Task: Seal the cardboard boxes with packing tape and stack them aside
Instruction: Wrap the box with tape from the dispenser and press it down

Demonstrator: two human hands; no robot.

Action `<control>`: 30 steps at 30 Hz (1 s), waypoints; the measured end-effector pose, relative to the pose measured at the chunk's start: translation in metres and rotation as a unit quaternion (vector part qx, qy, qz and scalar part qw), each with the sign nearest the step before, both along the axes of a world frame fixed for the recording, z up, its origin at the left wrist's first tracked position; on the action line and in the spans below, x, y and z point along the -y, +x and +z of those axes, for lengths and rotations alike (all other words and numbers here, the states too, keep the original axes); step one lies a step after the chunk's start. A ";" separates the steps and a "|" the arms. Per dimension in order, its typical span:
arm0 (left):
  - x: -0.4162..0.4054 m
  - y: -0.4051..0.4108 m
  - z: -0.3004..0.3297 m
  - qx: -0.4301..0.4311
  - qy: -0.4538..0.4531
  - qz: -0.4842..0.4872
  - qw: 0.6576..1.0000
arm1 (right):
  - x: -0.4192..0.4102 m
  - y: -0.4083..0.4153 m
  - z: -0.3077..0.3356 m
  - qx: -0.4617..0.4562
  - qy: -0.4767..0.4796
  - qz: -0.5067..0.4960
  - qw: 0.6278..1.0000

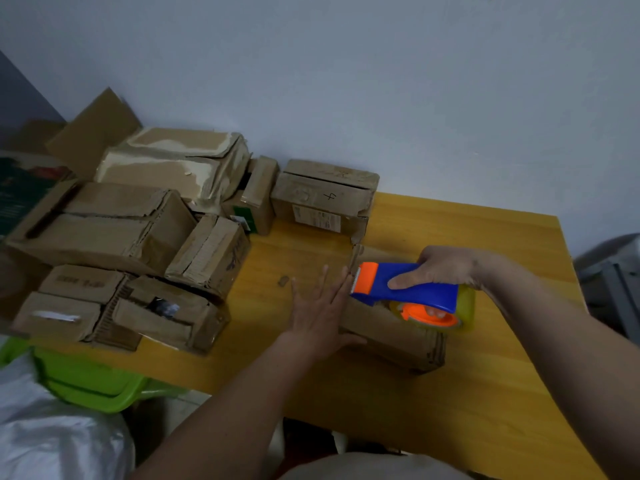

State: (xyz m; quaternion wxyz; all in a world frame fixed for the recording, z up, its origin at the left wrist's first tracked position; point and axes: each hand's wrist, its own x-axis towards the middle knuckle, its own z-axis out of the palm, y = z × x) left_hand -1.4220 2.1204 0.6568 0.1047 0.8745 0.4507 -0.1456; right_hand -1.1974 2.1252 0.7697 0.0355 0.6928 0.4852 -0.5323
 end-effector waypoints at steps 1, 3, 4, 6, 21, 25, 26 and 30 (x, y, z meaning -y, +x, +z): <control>0.001 0.001 0.001 -0.002 -0.001 0.003 1.000 | 0.003 0.005 0.001 0.007 -0.005 0.004 1.000; 0.002 0.002 0.001 -0.006 -0.004 0.008 1.000 | 0.009 0.015 0.003 0.018 -0.019 0.002 1.000; 0.002 0.003 0.001 -0.008 -0.005 0.009 1.000 | 0.010 0.018 0.004 0.027 -0.022 0.002 0.999; 0.003 0.003 -0.001 -0.004 -0.010 0.019 1.000 | 0.011 0.020 0.003 0.045 -0.015 0.006 0.999; -0.006 0.038 0.009 -0.042 -0.003 -0.088 0.995 | 0.002 0.019 -0.004 0.066 -0.018 0.016 0.998; -0.004 0.037 0.009 -0.039 -0.011 -0.078 0.996 | 0.001 0.018 -0.004 0.076 -0.020 0.022 0.997; -0.004 0.038 0.009 -0.039 -0.015 -0.076 0.996 | 0.002 0.017 -0.002 0.076 -0.023 0.022 0.997; -0.004 0.039 0.011 -0.045 -0.015 -0.068 0.997 | 0.011 0.020 0.000 0.077 -0.025 0.028 0.996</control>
